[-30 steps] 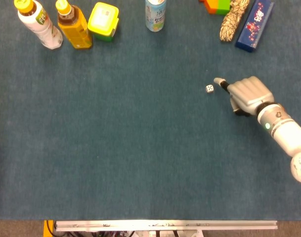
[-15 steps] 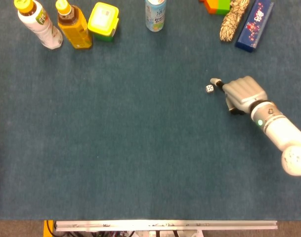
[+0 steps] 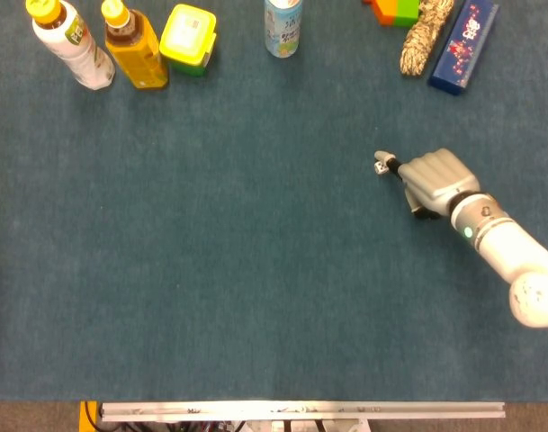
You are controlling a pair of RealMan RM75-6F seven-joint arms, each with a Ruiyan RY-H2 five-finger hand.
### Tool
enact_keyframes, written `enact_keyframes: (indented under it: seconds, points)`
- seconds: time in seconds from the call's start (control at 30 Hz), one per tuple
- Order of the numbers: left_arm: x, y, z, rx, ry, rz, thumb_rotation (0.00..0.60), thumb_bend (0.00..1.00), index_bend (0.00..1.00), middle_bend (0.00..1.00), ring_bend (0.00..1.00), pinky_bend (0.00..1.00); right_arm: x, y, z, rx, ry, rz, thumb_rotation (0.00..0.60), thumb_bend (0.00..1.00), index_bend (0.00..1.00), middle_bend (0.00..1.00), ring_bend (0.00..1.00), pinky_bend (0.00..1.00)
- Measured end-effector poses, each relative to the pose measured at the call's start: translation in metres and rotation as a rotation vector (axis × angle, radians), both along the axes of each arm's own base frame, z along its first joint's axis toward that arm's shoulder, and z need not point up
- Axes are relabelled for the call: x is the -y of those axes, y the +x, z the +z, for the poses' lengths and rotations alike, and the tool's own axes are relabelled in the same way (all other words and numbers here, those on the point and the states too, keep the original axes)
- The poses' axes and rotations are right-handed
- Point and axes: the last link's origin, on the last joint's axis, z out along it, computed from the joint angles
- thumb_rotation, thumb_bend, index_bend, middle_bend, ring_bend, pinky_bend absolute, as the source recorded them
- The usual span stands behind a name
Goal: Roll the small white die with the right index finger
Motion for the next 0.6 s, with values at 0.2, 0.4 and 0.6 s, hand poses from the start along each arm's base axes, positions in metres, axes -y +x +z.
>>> enact_keyframes:
  seconds: [0.2,0.4,0.6]
  points:
    - [0.0,-0.001,0.0,0.0,-0.001,0.001,0.6,0.2,0.19,0.22,0.24,0.08,-0.011,-0.001,0.004,0.011,0.014,0.013,0.6,0.89,0.0,1.0,1.0,1.0]
    - [0.0,-0.001,-0.001,0.0,-0.003,-0.001,0.6,0.2,0.19,0.22,0.24,0.08,-0.026,0.0,0.012,0.033,0.03,0.027,0.6,0.89,0.0,1.0,1.0,1.0]
    - [0.0,-0.002,-0.002,-0.001,-0.006,0.002,0.6,0.2,0.19,0.22,0.24,0.08,-0.04,-0.004,0.023,0.045,0.036,0.03,0.6,0.89,0.0,1.0,1.0,1.0]
